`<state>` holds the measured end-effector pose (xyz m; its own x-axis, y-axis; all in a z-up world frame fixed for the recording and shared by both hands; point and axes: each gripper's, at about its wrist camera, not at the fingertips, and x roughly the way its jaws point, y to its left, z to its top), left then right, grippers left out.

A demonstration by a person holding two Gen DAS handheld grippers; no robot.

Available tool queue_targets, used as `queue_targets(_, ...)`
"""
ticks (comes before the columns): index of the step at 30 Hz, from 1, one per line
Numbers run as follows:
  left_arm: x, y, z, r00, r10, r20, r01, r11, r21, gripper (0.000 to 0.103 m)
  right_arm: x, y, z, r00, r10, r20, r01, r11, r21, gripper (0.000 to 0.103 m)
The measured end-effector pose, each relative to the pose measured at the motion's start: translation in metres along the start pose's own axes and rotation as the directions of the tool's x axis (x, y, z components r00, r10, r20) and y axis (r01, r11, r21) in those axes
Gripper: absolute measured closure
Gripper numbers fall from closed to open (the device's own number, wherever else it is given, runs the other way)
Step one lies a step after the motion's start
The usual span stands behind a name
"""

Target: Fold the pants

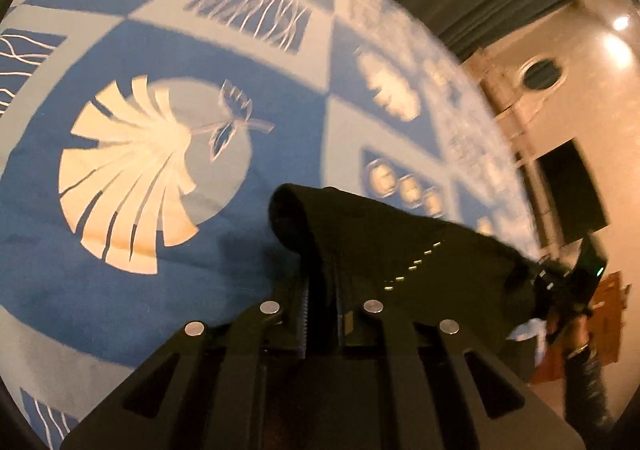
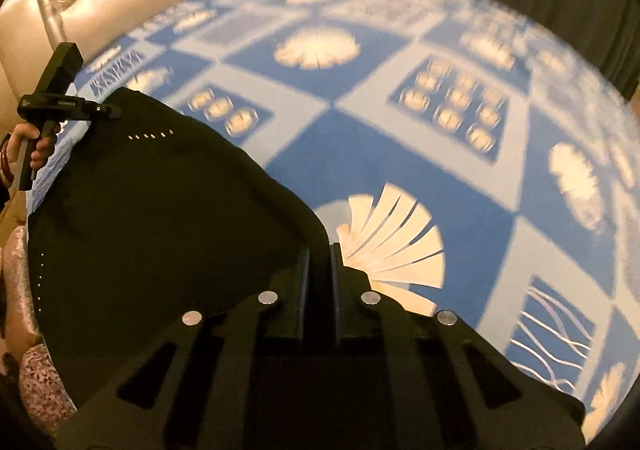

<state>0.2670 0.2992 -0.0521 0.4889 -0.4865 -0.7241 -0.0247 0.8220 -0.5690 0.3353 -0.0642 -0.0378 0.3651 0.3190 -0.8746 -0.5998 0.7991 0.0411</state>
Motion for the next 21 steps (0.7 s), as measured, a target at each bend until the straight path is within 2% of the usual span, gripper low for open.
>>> queue_targets(3,-0.032,-0.009,-0.012,0.995,-0.065,0.076,0.062,0.997,0.04,0.094,-0.041,0.027,-0.017,0.992,-0.068,0.11,0.073,0.996,-0.046,0.094)
queue_targets(5,-0.058,-0.011,-0.029,0.987,-0.115,0.116,0.109,0.993,0.051,0.094,-0.068,0.051,-0.041,0.979,-0.093,0.18,0.108,0.992,-0.072,0.094)
queue_targets(9,-0.083,-0.014,-0.068,0.981,-0.137,0.138,0.132,0.99,0.045,0.094,-0.096,0.091,-0.095,0.96,-0.121,0.252,0.149,0.984,-0.094,0.094)
queue_targets(12,-0.092,-0.007,-0.108,0.986,-0.131,0.107,0.131,0.991,0.003,0.094,-0.093,0.117,-0.143,0.964,-0.131,0.233,0.159,0.981,-0.109,0.094)
queue_targets(14,-0.095,-0.002,-0.135,0.987,-0.127,0.1,0.131,0.991,-0.035,0.093,-0.083,0.13,-0.171,0.975,-0.121,0.187,0.143,0.983,-0.111,0.094)
queue_targets(16,-0.096,0.005,-0.156,0.985,-0.141,0.096,0.15,0.983,-0.103,0.091,-0.074,0.141,-0.193,0.978,-0.13,0.166,0.152,0.981,-0.122,0.094)
queue_targets(18,-0.092,0.009,-0.176,0.979,-0.174,0.106,0.192,0.964,-0.186,0.091,-0.068,0.144,-0.204,0.982,-0.127,0.143,0.143,0.984,-0.104,0.094)
queue_targets(20,-0.085,0.002,-0.187,0.982,-0.162,0.097,0.178,0.963,-0.204,0.091,-0.065,0.144,-0.209,0.981,-0.13,0.143,0.142,0.987,-0.078,0.093)
queue_targets(21,-0.081,-0.001,-0.192,0.985,-0.142,0.1,0.16,0.968,-0.196,0.088,-0.064,0.145,-0.211,0.981,-0.134,0.142,0.145,0.987,-0.072,0.093)
